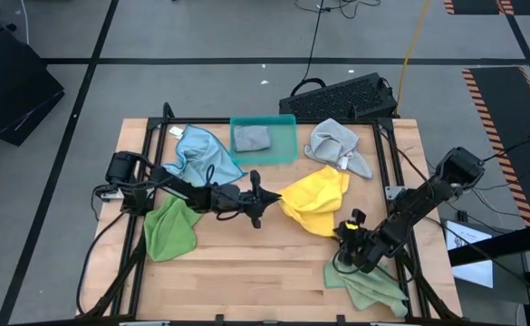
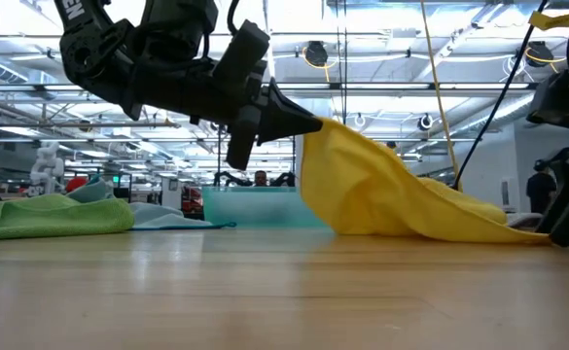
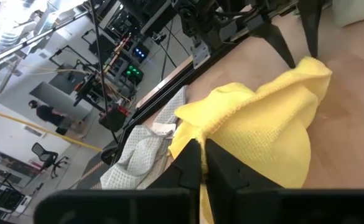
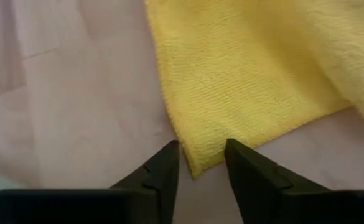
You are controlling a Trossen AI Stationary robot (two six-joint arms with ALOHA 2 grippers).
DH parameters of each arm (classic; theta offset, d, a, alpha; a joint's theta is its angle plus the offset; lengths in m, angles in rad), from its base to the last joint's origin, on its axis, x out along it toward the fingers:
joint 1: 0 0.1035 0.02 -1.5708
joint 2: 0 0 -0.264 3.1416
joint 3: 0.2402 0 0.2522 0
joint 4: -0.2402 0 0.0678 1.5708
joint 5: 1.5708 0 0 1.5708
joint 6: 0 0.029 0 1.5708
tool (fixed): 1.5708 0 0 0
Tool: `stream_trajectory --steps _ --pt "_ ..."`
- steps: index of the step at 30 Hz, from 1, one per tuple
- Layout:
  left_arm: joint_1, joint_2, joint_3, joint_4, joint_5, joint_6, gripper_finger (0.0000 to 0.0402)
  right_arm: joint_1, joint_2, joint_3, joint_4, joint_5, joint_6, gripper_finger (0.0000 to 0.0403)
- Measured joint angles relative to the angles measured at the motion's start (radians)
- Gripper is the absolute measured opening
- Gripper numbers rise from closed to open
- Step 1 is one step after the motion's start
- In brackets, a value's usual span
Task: Fold microfiber towels
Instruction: Fold the yellow microfiber cloth
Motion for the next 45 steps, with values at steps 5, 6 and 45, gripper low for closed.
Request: stream_trajectory --steps 5,6,45 --pt "0.002 0.0 0.0 0.0 0.0 -0.01 0.001 0.0 0.014 0.001 -0.006 0.004 0.026 0.0032" --pt "0.002 0.0 0.0 0.0 0.0 -0.01 0.0014 0.0 0.014 0.001 -0.006 0.004 0.027 0.0017" --pt "0.308 -0.599 0.025 -0.488 0.523 -0.496 0.0005 -0.456 -0.635 0.189 0.682 0.367 -1.361 0.0"
